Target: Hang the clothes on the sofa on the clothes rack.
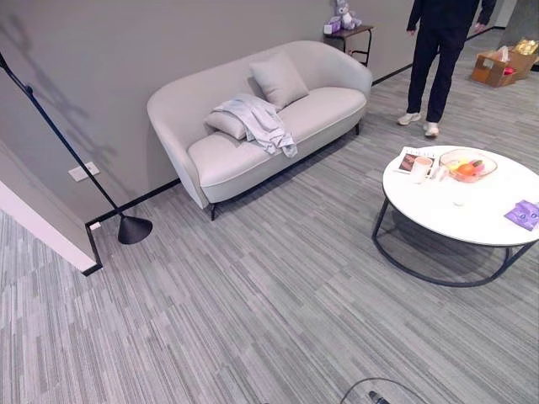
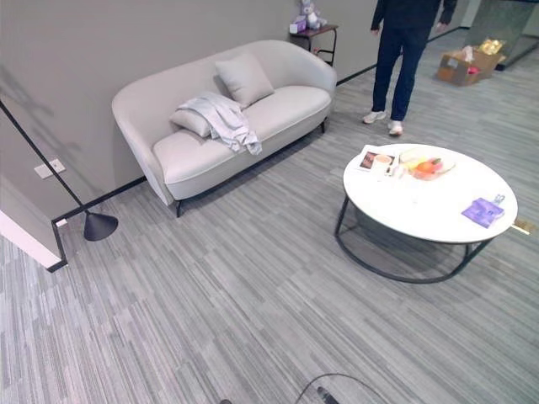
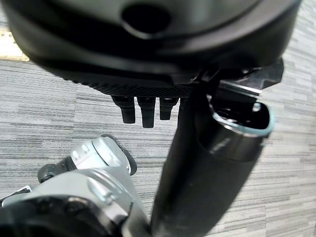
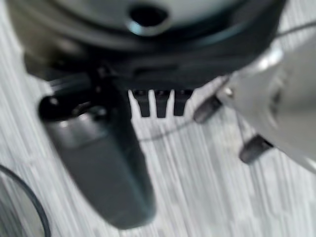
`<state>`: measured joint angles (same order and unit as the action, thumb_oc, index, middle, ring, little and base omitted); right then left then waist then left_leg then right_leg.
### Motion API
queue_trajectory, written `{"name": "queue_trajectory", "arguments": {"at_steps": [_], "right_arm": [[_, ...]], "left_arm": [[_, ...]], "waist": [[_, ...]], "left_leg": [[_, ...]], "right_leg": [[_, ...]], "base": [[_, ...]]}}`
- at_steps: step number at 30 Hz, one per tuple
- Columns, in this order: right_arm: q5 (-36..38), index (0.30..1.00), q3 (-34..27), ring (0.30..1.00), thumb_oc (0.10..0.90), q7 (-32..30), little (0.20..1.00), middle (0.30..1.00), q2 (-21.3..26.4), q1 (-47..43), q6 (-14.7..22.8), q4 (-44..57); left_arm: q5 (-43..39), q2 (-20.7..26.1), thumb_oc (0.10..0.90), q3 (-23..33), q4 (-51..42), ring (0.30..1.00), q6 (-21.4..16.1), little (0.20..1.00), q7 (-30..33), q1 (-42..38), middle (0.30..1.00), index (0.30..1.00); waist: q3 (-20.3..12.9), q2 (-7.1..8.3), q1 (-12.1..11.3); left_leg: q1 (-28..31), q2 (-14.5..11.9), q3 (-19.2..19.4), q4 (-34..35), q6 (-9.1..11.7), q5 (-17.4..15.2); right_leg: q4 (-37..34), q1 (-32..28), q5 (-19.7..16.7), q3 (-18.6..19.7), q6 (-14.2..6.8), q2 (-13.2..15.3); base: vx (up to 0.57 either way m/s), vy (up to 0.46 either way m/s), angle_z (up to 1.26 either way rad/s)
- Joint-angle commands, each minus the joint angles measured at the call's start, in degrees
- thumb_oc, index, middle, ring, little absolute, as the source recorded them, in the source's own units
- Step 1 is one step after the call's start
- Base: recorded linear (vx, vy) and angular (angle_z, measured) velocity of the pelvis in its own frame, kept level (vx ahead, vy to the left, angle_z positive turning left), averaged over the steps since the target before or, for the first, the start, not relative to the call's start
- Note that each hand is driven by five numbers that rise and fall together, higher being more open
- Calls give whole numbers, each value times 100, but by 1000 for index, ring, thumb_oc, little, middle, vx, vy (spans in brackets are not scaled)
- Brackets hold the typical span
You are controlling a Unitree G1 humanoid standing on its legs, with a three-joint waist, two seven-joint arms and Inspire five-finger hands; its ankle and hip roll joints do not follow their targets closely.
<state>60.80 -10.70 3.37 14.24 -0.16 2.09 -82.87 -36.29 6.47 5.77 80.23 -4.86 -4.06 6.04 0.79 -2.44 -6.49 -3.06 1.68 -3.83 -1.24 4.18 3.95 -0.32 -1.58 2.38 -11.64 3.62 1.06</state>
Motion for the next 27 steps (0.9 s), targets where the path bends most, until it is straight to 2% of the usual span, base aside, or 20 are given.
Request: {"name": "queue_trajectory", "arguments": {"at_steps": [1,15,19,27], "right_arm": [[-136,900,-284,900,800,-16,900,900,9,-146,30,-359],[-518,900,-51,900,800,48,900,900,110,-314,-71,-456],[-862,900,-130,900,800,37,900,900,355,-298,-172,-735],[-1252,900,-135,900,800,59,900,900,545,-326,-296,-890]], "left_arm": [[42,-109,800,-136,199,900,-165,900,-33,-222,900,900],[111,-166,800,-451,14,900,-125,900,-222,-216,900,900],[167,-203,800,-635,-131,900,-111,900,-315,-189,900,900],[238,-212,800,-629,-62,900,-65,900,-349,-94,900,900]], "waist": [[-163,57,73],[-270,28,98],[-296,-13,96],[-309,-46,107]], "left_leg": [[-170,207,-141,143,-266,-410],[107,143,-16,334,-365,-454],[151,154,-21,323,-395,-499],[174,170,-23,318,-413,-515]], "right_leg": [[-467,-23,54,-106,-585,118],[-468,-71,71,79,-583,88],[-464,-114,99,72,-593,103],[-465,-137,115,67,-599,120]], "base": [[9,9,7],[17,13,-3],[3,17,0],[0,0,0]]}}
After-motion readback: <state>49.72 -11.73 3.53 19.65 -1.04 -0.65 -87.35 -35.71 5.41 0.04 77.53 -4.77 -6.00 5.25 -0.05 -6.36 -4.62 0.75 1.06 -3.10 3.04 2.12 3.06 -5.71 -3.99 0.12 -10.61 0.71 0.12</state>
